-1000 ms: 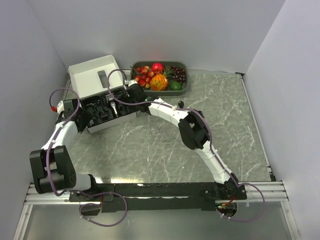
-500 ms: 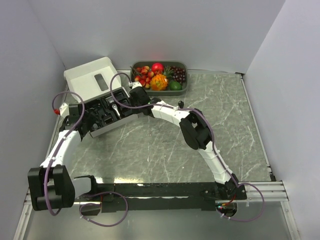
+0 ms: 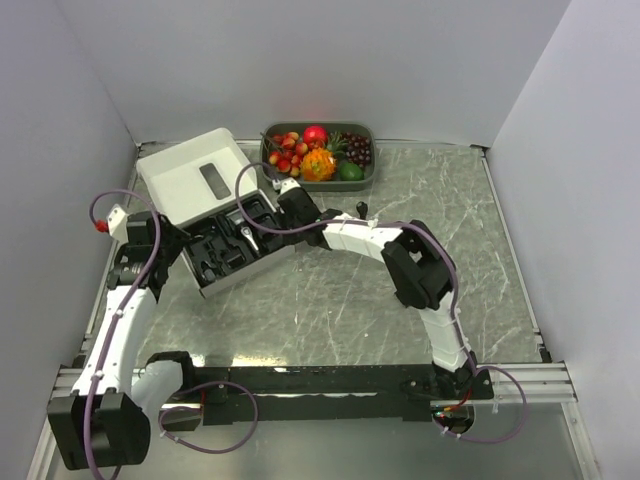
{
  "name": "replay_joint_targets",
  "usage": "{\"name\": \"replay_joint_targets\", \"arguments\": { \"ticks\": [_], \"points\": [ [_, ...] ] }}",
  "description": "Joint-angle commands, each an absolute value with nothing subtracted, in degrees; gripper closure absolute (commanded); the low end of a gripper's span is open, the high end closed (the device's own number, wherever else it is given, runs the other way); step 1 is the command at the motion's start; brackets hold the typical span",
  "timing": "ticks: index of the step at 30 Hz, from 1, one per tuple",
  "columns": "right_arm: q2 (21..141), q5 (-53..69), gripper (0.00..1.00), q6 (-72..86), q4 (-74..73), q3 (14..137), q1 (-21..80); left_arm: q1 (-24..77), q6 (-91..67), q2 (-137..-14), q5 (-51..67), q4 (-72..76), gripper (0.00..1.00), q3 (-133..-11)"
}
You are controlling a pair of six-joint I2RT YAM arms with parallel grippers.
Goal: Sort the hair-cutting tools
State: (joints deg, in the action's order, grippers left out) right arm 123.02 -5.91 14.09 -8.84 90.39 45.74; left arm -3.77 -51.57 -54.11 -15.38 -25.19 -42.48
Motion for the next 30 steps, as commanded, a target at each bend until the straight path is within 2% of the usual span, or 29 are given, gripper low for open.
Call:
{"name": "replay_joint_targets", "arguments": {
  "ticks": [1,10,16,23,27,28,30],
  "points": [
    [117.52,-4.74,1.00,15.38,-14.59,84.12,46.23,-2.55,-50.63,-51.42,-16.17,-26.11,0.35,-42.72],
    [110.84,-12.21,1.00,20.56,-16.43,72.71,47.29,-0.35,-50.71,-50.45,-15.03,-23.56,0.35,-40.17],
    [106.44,-13.88,1.00,25.13,-17.84,65.67,47.81,5.17,-52.12,-51.06,-16.70,-22.85,0.35,-39.11],
    [103.89,-14.76,1.00,26.28,-19.86,62.67,48.07,8.79,-53.52,-50.89,-18.02,-21.44,0.35,-37.35],
    [102.83,-13.63,0.83,25.84,-19.51,63.36,48.16,10.11,-53.61,-50.01,-19.86,-21.53,0.35,-36.91],
    [102.83,-13.19,0.67,25.75,-19.60,63.80,48.43,10.28,-53.70,-49.75,-20.04,-21.53,0.35,-36.83],
    [102.92,-12.74,0.55,25.67,-20.74,66.08,48.86,10.46,-53.70,-48.78,-20.04,-21.88,0.35,-36.74]
  ]
}}
